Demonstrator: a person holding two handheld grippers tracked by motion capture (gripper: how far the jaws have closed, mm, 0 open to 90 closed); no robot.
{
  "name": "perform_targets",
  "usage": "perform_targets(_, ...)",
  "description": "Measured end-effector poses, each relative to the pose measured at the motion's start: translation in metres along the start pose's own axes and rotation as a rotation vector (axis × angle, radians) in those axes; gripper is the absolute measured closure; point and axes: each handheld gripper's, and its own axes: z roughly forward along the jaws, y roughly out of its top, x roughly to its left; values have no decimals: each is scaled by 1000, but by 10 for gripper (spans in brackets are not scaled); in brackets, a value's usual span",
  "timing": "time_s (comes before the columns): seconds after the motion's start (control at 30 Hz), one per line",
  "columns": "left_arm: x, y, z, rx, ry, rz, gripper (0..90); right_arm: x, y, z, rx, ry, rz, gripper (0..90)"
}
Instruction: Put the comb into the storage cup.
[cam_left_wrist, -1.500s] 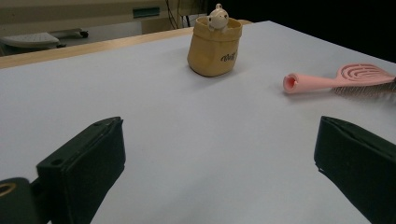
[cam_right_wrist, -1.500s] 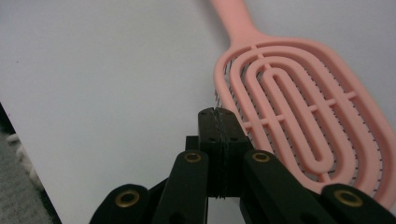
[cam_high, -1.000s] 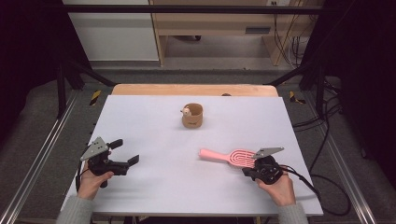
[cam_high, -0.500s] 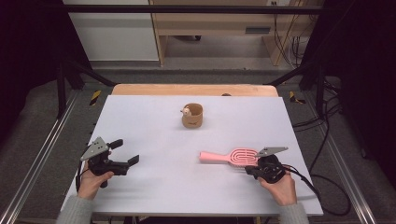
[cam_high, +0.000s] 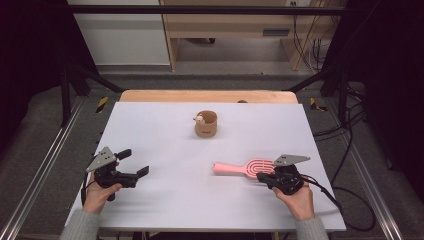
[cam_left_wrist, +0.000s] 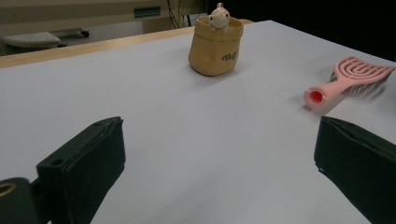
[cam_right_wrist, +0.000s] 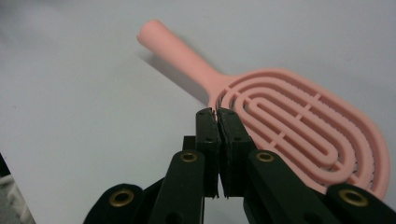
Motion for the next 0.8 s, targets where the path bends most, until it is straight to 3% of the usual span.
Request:
perform_targets(0.17, 0, 0, 0, 3, 0, 1, 19, 3, 8, 1, -41, -3, 1, 898)
perform_targets(0.8, 1, -1, 1, 8, 0, 0, 19, 14, 41, 29, -50, -18, -4, 900)
